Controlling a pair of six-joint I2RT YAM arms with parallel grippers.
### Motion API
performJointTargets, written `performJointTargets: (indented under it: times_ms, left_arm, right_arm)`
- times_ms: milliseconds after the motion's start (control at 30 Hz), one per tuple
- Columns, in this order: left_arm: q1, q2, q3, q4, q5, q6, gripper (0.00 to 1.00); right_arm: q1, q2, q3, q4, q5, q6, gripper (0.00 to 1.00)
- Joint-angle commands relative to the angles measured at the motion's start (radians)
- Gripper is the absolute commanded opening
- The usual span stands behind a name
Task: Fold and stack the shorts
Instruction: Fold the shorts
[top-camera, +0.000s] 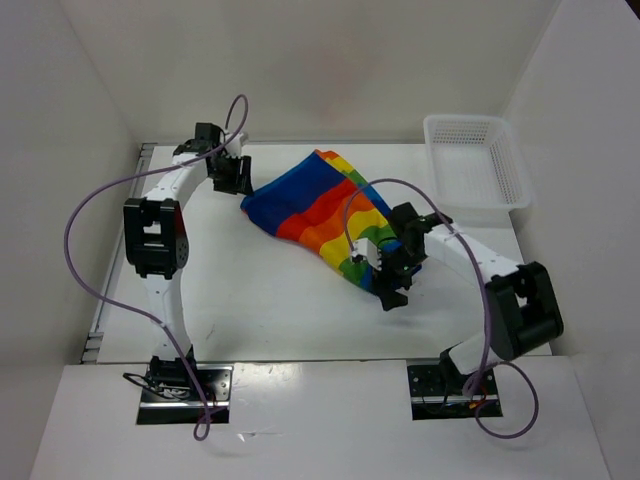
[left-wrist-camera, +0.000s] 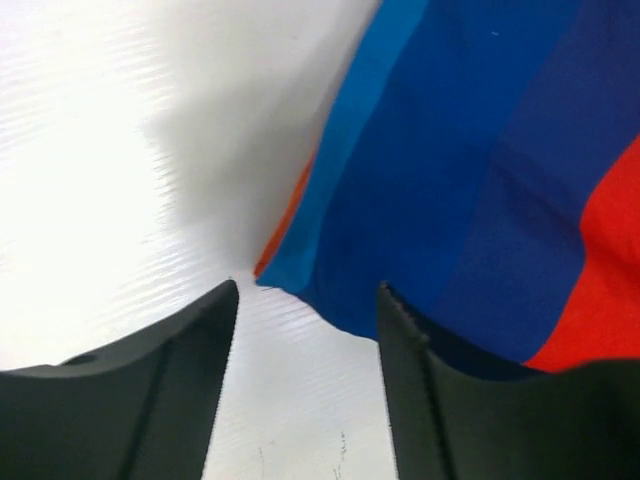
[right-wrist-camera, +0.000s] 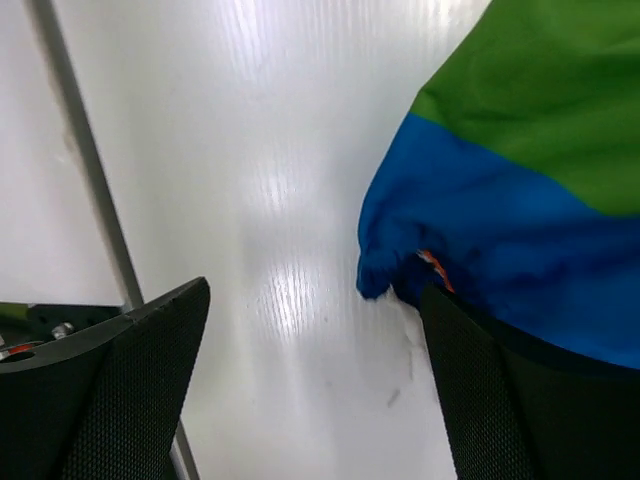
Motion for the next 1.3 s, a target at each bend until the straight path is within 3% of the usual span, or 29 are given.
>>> performJointTargets:
  times_ms: [0,133,200,367,433,567,667,700,767,800,833,933,1133,1167,1200,1267]
  left_arm:
    - [0.039,-0.012,0.012,0.018,0.0,0.004,0.66]
    - [0.012,0.043,0.051,0.007,0.033,0.004,0.77]
    - [-0.02,0.075,0.075,0.007,0.033,0.004,0.79]
    - [-0.059,0.178,0.143,0.007,0.01,0.004,0.82]
    - [-0.07,0.187,0.143,0.007,-0.006,0.004,0.82]
    - [-0.07,0.187,0.068,0.016,-0.004,0.004,0.82]
    - [-0.09,0.177,-0.004,0.016,0.028,0.004,0.7]
    - [-0.09,0.168,-0.02,0.016,0.037,0.004,0.57]
    - [-0.1,0.158,-0.058,0.007,0.046,0.004,0.42]
    - [-0.082,0.142,-0.07,-0.002,0.063,0.004,0.23]
    - [-0.07,0.129,-0.087,-0.002,0.074,0.004,0.14]
    - [-0.004,0.036,-0.193,-0.002,0.092,0.004,0.0]
    - [0.083,-0.298,-0.561,-0.085,0.079,0.004,0.0]
    - [0.084,-0.376,-0.601,-0.103,0.079,0.004,0.04]
    - [0.084,-0.407,-0.636,-0.172,0.107,0.004,0.4]
    - [0.073,-0.481,-0.711,-0.249,0.181,0.004,0.55]
  right_arm:
    - [0.002,-0.173,0.122,-0.159,-0.063,-0.022,0.91]
    - [0.002,-0.218,0.25,-0.312,-0.042,0.001,0.91]
    - [-0.013,-0.218,0.25,-0.282,-0.019,0.07,0.89]
    - [-0.062,-0.15,0.212,0.198,0.006,0.436,0.84]
    - [-0.073,-0.111,0.212,0.314,0.017,0.589,0.84]
    - [-0.119,-0.076,0.212,0.475,0.017,0.717,0.84]
    - [-0.157,-0.065,0.212,0.496,0.043,0.757,0.84]
    - [-0.166,-0.065,0.212,0.518,0.053,0.757,0.84]
    - [-0.192,-0.056,0.212,0.54,0.107,0.775,0.84]
    - [-0.193,-0.056,0.212,0.563,0.121,0.784,0.84]
    - [-0.205,-0.056,0.201,0.572,0.135,0.784,0.84]
    - [-0.205,-0.056,0.19,0.602,0.167,0.784,0.84]
    - [-0.205,-0.03,0.19,0.672,0.144,0.795,0.83]
    - [-0.205,-0.01,0.202,0.672,0.126,0.795,0.83]
    - [-0.205,0.001,0.211,0.672,0.116,0.795,0.83]
    - [-0.205,0.024,0.225,0.7,0.116,0.809,0.83]
